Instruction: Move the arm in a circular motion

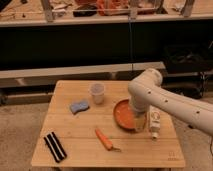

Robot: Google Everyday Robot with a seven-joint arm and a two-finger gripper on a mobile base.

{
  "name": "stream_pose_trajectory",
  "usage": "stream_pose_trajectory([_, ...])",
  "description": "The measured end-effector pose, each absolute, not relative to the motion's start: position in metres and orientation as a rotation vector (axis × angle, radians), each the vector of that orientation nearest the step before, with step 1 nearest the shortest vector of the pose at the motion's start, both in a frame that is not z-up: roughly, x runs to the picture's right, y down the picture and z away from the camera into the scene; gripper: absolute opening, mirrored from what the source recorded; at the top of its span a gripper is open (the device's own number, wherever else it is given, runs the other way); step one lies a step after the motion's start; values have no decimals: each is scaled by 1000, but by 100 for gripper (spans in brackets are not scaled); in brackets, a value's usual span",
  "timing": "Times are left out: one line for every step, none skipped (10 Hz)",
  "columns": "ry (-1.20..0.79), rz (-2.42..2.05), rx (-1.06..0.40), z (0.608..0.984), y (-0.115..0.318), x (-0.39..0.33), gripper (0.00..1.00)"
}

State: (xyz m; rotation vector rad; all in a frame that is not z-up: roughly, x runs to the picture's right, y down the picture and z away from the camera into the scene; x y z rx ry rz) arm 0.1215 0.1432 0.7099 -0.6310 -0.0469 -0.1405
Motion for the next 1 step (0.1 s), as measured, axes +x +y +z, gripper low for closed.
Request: stream_pose_trajectory([-73,-170,-628,712,139,97,80])
